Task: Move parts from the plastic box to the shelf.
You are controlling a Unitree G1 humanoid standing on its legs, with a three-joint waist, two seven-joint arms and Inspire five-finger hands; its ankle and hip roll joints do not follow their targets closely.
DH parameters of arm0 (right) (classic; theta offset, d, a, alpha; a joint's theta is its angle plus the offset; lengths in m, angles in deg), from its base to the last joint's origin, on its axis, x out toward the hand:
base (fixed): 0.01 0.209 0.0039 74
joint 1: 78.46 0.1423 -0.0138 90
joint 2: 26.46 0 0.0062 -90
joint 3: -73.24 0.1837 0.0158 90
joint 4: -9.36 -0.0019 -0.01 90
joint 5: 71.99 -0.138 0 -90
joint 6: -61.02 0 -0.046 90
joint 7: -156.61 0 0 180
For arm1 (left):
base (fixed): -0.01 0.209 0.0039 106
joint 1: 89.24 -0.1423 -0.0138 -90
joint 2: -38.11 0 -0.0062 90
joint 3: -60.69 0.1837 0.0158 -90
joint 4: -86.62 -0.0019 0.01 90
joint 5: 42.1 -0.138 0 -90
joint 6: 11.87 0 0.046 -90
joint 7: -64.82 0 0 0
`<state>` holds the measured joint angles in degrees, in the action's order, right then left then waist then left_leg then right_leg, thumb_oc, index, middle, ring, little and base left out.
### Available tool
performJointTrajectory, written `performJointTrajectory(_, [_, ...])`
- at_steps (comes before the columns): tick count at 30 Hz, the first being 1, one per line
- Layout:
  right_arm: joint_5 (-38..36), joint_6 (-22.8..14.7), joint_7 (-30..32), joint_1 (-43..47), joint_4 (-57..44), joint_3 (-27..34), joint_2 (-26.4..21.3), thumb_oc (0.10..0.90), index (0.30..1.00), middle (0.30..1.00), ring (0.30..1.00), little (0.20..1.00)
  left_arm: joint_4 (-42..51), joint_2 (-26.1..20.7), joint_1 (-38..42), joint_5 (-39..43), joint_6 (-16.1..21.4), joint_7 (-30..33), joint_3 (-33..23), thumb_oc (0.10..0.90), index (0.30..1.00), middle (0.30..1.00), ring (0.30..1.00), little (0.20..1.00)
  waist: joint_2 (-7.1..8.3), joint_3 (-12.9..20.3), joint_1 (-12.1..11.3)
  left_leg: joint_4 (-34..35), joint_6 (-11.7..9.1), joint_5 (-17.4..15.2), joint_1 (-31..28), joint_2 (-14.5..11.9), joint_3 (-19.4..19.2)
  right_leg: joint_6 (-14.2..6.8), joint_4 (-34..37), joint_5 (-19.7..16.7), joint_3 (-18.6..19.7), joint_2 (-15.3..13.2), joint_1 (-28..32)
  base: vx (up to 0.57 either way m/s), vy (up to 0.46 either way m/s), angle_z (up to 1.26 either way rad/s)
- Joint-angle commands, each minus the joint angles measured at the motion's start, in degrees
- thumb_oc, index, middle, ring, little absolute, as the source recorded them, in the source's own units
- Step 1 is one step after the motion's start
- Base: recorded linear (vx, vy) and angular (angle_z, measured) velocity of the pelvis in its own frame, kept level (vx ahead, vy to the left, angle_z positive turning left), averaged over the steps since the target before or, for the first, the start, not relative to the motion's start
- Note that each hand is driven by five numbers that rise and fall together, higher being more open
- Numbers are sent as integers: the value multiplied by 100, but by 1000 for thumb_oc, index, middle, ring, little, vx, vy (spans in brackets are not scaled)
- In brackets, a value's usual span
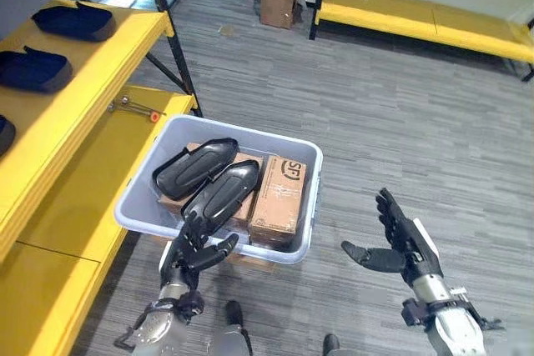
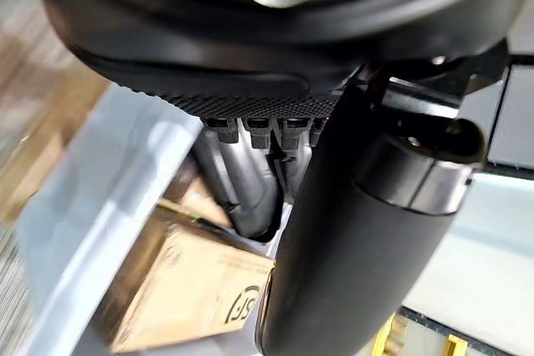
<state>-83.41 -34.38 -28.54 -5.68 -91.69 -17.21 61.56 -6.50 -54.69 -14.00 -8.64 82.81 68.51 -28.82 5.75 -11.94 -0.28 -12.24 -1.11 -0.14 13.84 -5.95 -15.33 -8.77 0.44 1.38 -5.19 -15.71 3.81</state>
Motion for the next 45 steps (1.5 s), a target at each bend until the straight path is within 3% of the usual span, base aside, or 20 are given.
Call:
performJointTrajectory(1, [-149,-487,52,347,-417,294,-305,900,1000,1000,1000,1000,778,-174,-301,-55,493,-15,-133,900,1000,1000,1000,1000,-97,470,61,209,-40,366,580,-264,452,-11,-391,275,-134,329,542,183,347,0])
performJointTrajectory(3, [-214,-467,33,413,-390,264,-263,900,1000,1000,1000,1000,785,-248,-257,-166,503,4,-105,900,1000,1000,1000,1000,-90,481,91,239,113,211,543,-73,416,-75,-583,-12,-91,260,400,148,299,4])
performJointTrajectory(5, [-308,-452,-1,440,-310,190,-203,900,1000,1000,1000,1000,795,-281,-228,-298,518,16,-98,900,1000,1000,1000,1000,-159,417,138,534,286,-38,147,243,385,-80,-1433,-517,-117,89,-9,137,344,-6])
performJointTrajectory(6, [-308,-453,-1,443,-309,190,-205,900,1000,1000,1000,1000,796,-279,-227,-299,517,16,-99,900,1000,1000,1000,1000,-155,416,133,554,291,-30,136,250,375,-83,-1449,-511,-106,81,-20,62,400,1])
performJointTrajectory(7, [-328,-429,-20,507,-225,89,-181,900,1000,1000,1000,1000,821,-253,-213,-383,519,19,-141,900,1000,1000,1000,1000,-292,253,109,794,396,-166,-241,335,223,29,-1957,-423,-700,0,-479,58,302,8])
performJointTrajectory(9, [-353,-422,-46,562,-161,29,-216,900,1000,1000,1000,1000,771,-198,-222,-327,527,-1,-169,900,1000,1000,1000,1000,-411,77,135,1136,392,-123,-637,307,134,173,-2148,278,-959,360,-1080,84,241,-63])
performJointTrajectory(10, [-364,-407,-84,555,-123,29,-267,900,1000,1000,1000,1000,764,-176,-272,-318,519,-44,-197,900,1000,1000,1000,1000,-448,-22,147,1316,359,-88,-895,299,85,240,-1932,450,-1296,548,-1305,65,70,-103])
performJointTrajectory(11, [-364,-407,-84,555,-123,29,-268,900,1000,1000,1000,1000,764,-175,-271,-318,519,-44,-197,900,1000,1000,1000,1000,-450,-27,149,1320,358,-86,-902,298,87,240,-1927,448,-1299,551,-1298,194,-30,-26])
performJointTrajectory(12, [-352,-410,-136,444,-146,35,-321,900,1000,1000,1000,1000,708,-64,-360,-351,471,-141,-247,900,1000,1000,1000,1000,-384,-18,159,1530,248,-89,-1251,324,-16,223,-822,163,-1564,789,-1219,182,-90,10])
performJointTrajectory(13, [-335,-408,-158,378,-203,69,-322,900,1000,1000,1000,1000,697,-13,-401,-353,461,-195,-241,900,1000,1000,1000,1000,-366,14,151,1531,223,-84,-1307,327,-18,212,-584,125,-1568,810,-1009,237,-170,25])
performJointTrajectory(14, [-300,-432,-145,313,-220,113,-345,900,1000,1000,1000,1000,684,83,-420,-294,490,-227,-192,900,1000,1000,1000,1000,-366,100,228,1692,139,-2,-1343,274,-44,231,-213,84,-1152,1037,-830,109,-142,14])
performJointTrajectory(19, [-378,-433,-91,180,-258,273,-431,900,1000,1000,1000,1000,654,272,-450,-204,412,-288,-127,900,1000,1000,1000,1000,-391,260,238,1599,-62,35,-1419,137,-128,290,316,-53,-1295,1159,-356,82,-157,11])
performJointTrajectory(22, [-497,-443,-94,151,-339,330,-505,900,1000,1000,1000,1000,658,293,-436,-166,392,-307,-89,900,1000,1000,1000,1000,-363,64,254,461,-220,-248,-1070,-109,-19,529,200,144,-1303,1246,-208,3,-231,5])
performJointTrajectory(24, [-528,-438,-96,122,-394,375,-592,900,1000,1000,1000,1000,660,284,-425,-170,377,-331,-47,900,1000,1000,1000,1000,-339,-131,216,-640,-364,-73,-525,-298,193,744,141,304,-1300,1296,-114,-51,-232,17])
performJointTrajectory(27, [-529,-446,-93,129,-408,367,-653,900,1000,1000,1000,1000,679,268,-405,-183,394,-308,-12,900,1000,1000,1000,1000,-362,-226,146,-1041,-408,17,-294,-220,635,823,91,374,-1269,1339,-125,-25,-81,5])
performJointTrajectory(31, [-546,-461,-36,175,-392,424,-654,900,1000,1000,1000,1000,701,253,-407,-204,375,-316,-6,900,1000,1000,1000,1000,-328,-166,218,-364,-339,-60,-303,-492,846,710,99,389,-1252,1212,-126,58,54,-8])
performJointTrajectory(34, [-502,-490,15,197,-381,462,-687,900,1000,1000,1000,1000,709,256,-398,-207,388,-264,2,900,1000,1000,1000,1000,-416,-88,251,796,-434,583,-537,-775,884,620,36,376,-1233,1128,-180,94,200,-5])
performJointTrajectory(35, [-467,-502,5,198,-387,473,-734,900,1000,1000,1000,1000,699,264,-388,-188,385,-271,7,900,1000,1000,1000,1000,-512,-54,258,1071,-466,604,-713,-783,901,577,-28,399,-1145,1108,-180,151,200,-14])
performJointTrajectory(39, [-263,-519,49,190,-448,558,-703,900,1000,1000,1000,1000,704,238,-324,-167,390,-312,60,900,1000,1000,1000,1000,-589,-18,320,1133,-501,569,-839,-698,540,530,-58,351,-1153,975,-152,110,198,-28])
performJointTrajectory(45, [249,-539,114,493,-550,492,-877,900,1000,1000,1000,1000,803,63,-311,-255,462,-208,-43,900,1000,1000,1000,1000,-432,-112,204,923,-344,232,-733,-463,158,285,-58,157,-1052,648,-295,52,181,-17])
